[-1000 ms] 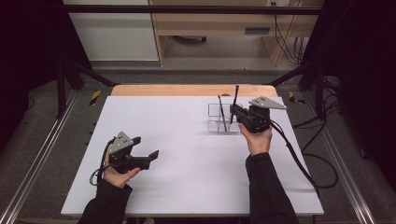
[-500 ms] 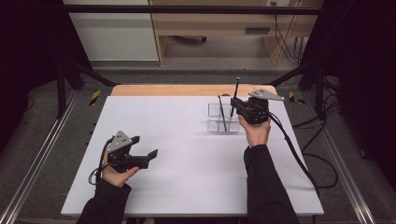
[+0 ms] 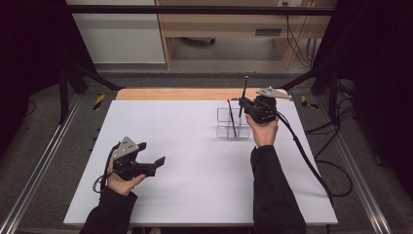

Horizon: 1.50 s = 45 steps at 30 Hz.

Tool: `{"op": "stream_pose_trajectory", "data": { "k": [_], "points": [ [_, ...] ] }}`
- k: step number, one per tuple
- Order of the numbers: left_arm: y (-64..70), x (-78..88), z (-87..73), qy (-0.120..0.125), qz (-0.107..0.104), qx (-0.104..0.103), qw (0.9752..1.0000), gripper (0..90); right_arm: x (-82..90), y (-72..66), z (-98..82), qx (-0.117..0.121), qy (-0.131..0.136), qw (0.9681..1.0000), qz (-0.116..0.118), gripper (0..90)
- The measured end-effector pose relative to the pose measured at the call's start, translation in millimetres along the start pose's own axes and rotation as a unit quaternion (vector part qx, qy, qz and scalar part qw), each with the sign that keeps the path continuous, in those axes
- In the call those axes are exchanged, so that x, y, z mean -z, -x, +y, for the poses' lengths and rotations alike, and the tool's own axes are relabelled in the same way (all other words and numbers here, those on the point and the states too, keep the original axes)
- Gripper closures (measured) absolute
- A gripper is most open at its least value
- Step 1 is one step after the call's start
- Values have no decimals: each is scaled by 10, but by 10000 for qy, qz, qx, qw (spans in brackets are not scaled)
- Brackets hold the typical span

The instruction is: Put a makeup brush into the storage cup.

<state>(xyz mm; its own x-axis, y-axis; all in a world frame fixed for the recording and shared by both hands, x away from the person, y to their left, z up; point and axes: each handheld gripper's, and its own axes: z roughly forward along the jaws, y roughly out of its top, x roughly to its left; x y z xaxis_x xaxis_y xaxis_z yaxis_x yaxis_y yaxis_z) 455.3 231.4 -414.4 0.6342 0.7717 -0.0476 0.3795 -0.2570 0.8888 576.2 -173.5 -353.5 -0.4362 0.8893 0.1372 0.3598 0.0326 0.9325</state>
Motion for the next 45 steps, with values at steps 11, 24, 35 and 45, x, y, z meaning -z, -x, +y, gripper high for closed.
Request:
{"op": "stream_pose_trajectory", "data": {
  "k": [11, 24, 35, 45],
  "points": [
    [-4, 8, 1, 25, 5, 16, 10000, 98, -139, 13, -11, -19, -41, 9999, -95, 837],
    [-1, 11, 0, 30, 6, 1, 10000, 98, -240, 16, -71, -22, -124, 9997, -190, 837],
    [-1, 11, -2, 9, 11, -26, 10000, 98, -301, 9, -136, -63, -186, 9996, -207, 837],
    [-1, 8, -4, -2, 22, -32, 10000, 98, -336, 29, -206, -92, -280, 9993, -239, 837]
  ]
}}
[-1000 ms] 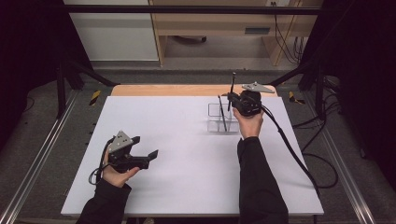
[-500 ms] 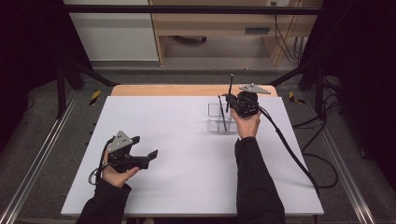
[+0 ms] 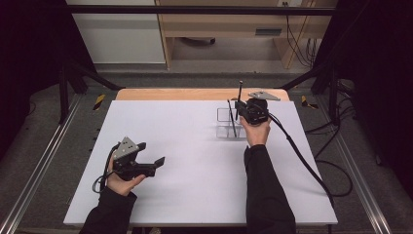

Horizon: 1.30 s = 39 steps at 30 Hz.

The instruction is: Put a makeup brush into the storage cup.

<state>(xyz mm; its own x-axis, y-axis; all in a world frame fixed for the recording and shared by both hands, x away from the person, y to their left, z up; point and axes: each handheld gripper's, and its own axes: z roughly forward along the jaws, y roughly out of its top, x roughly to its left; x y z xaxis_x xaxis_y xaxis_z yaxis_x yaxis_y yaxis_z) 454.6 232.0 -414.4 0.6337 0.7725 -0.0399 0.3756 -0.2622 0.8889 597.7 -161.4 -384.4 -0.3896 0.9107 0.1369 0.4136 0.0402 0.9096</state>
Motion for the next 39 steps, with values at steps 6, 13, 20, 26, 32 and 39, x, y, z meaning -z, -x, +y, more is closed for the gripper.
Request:
{"op": "stream_pose_trajectory", "data": {
  "k": [6, 13, 20, 26, 32, 39],
  "points": [
    [4, -4, -1, -7, 0, -4, 10000, 98, -16, 6, -46, 2, -54, 10000, -12, 837],
    [6, -6, -3, -14, 4, -12, 10000, 98, -46, -5, -94, 13, -107, 9999, 1, 837],
    [11, -7, -2, -17, 2, -25, 10000, 98, -57, 10, -145, -12, -159, 9999, -18, 837],
    [11, -9, -3, -30, 8, -43, 10000, 98, -72, 22, -203, -38, -214, 9998, -6, 837],
    [15, -10, -3, -32, 5, -48, 10000, 98, -92, -6, -251, 38, -287, 9996, -18, 837],
    [20, -13, -3, -43, 5, -58, 10000, 98, -111, -23, -285, 86, -386, 9992, -64, 837]
  ]
}}
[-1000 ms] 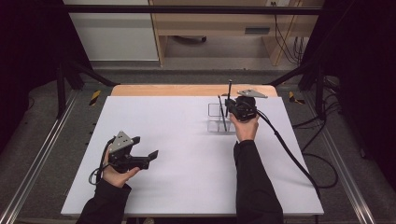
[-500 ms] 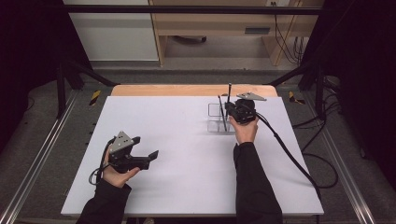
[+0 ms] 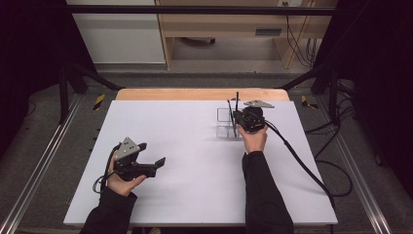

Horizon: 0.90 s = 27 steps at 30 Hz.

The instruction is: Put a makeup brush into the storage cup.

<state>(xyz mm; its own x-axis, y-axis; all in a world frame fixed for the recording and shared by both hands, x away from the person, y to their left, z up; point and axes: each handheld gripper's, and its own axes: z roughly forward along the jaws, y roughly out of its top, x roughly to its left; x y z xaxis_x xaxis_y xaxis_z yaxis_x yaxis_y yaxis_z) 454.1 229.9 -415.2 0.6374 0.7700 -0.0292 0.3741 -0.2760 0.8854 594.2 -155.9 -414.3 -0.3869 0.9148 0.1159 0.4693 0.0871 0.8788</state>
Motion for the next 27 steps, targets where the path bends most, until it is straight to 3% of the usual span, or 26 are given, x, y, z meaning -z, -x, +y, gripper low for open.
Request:
{"op": "stream_pose_trajectory", "data": {
  "k": [9, 17, 27],
  "points": [
    [6, -6, -2, -12, 5, -3, 10000, 98, 41, 17, -26, -26, -23, 10000, -34, 802],
    [14, -17, -7, -25, 10, -1, 10000, 98, 223, 16, -10, 3, 128, 9999, 96, 739],
    [5, -13, -8, -30, 30, 5, 10000, 96, 498, -99, -38, 157, 261, 9983, 490, 527]
  ]
}}
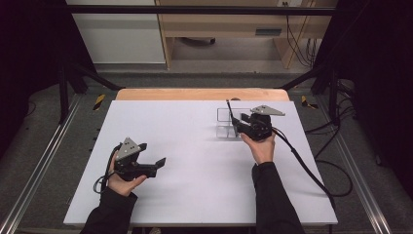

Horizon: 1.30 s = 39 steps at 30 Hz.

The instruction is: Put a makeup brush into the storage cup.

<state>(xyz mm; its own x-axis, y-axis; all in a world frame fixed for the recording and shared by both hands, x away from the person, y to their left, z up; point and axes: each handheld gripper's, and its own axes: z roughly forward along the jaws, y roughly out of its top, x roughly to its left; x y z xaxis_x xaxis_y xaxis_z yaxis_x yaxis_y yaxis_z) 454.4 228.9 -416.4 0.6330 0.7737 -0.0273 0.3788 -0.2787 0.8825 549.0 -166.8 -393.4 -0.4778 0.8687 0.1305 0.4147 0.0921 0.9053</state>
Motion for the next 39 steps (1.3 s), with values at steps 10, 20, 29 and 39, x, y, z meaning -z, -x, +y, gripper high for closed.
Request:
{"op": "stream_pose_trajectory", "data": {
  "k": [10, 20, 29, 39],
  "points": [
    [-10, 6, -3, -11, 23, 8, 10000, 90, 296, -63, -132, 155, 69, 9996, 213, 327],
    [-16, 2, -17, -53, 40, 24, 10000, 86, 514, -76, -300, 241, 42, 9989, 410, 178],
    [-30, 18, -42, -69, 69, 59, 9999, 83, 661, -85, -396, 301, -6, 9983, 503, 95],
    [-60, 38, -85, -120, 120, 71, 9998, 77, 804, 7, -551, 246, -23, 9988, 422, 74]
  ]
}}
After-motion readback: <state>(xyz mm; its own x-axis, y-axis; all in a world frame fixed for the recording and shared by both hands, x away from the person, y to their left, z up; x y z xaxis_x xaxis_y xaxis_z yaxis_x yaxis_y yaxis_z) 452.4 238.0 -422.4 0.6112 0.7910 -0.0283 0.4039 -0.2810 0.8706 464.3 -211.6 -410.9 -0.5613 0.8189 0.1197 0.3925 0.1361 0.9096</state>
